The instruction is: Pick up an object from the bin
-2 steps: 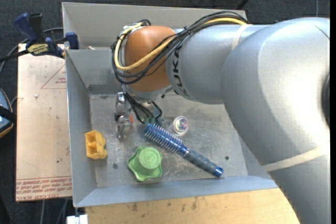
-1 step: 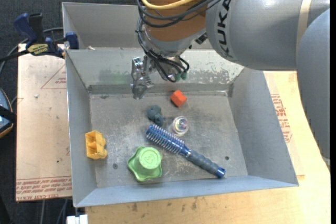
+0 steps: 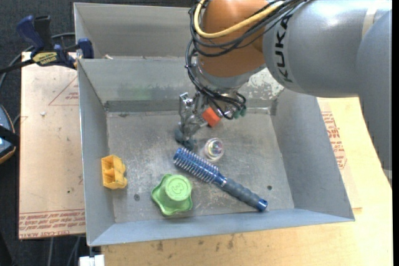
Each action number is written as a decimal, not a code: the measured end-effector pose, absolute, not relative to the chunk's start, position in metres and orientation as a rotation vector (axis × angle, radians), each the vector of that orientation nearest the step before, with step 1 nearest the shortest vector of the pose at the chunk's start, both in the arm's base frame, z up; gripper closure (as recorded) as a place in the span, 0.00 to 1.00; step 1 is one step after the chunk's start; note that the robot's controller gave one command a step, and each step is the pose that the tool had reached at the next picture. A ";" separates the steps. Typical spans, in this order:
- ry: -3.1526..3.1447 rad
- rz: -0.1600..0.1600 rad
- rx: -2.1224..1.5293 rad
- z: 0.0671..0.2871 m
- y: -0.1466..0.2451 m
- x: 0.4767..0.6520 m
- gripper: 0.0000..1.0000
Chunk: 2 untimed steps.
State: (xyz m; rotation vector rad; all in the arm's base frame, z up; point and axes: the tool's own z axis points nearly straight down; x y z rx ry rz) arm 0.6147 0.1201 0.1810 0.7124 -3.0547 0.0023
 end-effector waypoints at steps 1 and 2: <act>-2.919 -0.004 1.184 0.251 0.211 0.613 1.00; -2.877 -0.006 1.249 0.216 0.237 0.557 1.00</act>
Offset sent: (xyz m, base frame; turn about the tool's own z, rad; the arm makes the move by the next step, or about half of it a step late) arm -0.0024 0.0877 0.0676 -0.3128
